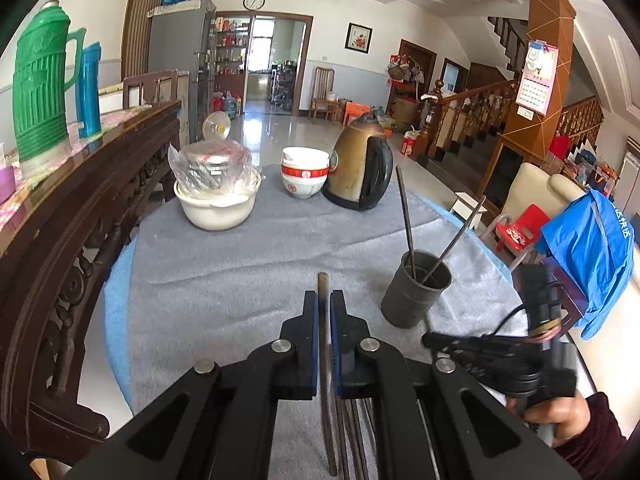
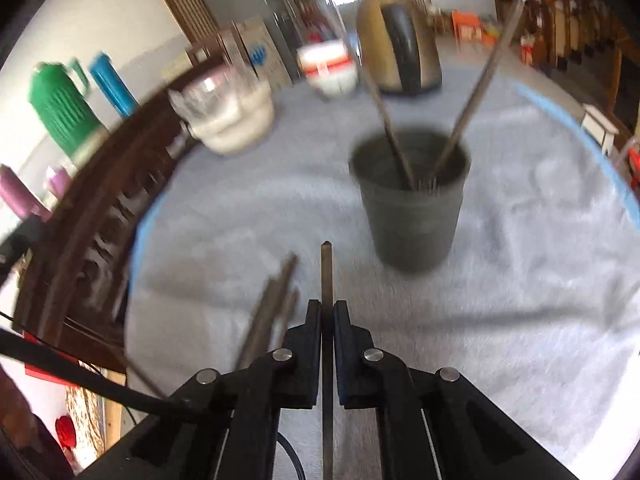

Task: Organize utensils
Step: 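Lift both held chopsticks and carry them over the grey holder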

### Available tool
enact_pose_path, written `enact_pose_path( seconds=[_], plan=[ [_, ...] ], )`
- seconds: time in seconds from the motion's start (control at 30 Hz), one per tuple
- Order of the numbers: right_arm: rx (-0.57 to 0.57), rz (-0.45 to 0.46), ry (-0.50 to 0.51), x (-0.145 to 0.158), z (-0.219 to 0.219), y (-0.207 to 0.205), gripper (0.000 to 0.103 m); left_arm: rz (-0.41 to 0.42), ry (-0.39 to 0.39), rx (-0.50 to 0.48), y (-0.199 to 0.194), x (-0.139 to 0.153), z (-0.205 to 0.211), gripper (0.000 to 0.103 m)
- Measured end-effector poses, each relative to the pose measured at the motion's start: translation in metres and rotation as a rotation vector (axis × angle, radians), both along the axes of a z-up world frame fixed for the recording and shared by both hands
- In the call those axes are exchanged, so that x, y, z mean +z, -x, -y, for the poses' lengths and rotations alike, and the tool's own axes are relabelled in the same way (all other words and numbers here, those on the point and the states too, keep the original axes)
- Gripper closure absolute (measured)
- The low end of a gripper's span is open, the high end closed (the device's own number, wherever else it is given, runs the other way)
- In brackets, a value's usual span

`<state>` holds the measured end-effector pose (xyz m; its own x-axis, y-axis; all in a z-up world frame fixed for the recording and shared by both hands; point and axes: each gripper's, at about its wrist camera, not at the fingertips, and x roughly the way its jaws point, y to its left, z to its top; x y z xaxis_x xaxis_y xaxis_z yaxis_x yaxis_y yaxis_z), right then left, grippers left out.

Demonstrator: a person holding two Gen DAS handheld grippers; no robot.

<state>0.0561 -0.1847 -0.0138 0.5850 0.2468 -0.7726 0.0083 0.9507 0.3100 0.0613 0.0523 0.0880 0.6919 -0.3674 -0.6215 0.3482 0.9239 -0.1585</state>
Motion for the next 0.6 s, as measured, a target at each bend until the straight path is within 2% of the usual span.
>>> enact_pose_path(
  seconds=[0.27, 0.37, 0.47, 0.6],
  plan=[
    [-0.061, 0.272, -0.078, 0.059, 0.02, 0.024, 0.097, 0.062, 0.005, -0.017, 0.005, 0.026, 0.012, 0.097],
    [-0.094, 0.333, -0.11, 0.071, 0.024, 0.028, 0.097, 0.073, -0.007, -0.013, 0.0, 0.03, 0.014, 0.097],
    [-0.115, 0.373, -0.134, 0.081, 0.03, 0.035, 0.097, -0.009, 0.011, 0.017, -0.021, 0.017, 0.006, 0.097],
    [-0.12, 0.381, -0.152, 0.081, 0.032, 0.037, 0.097, -0.231, 0.088, 0.049, -0.071, -0.026, -0.014, 0.097]
  ],
)
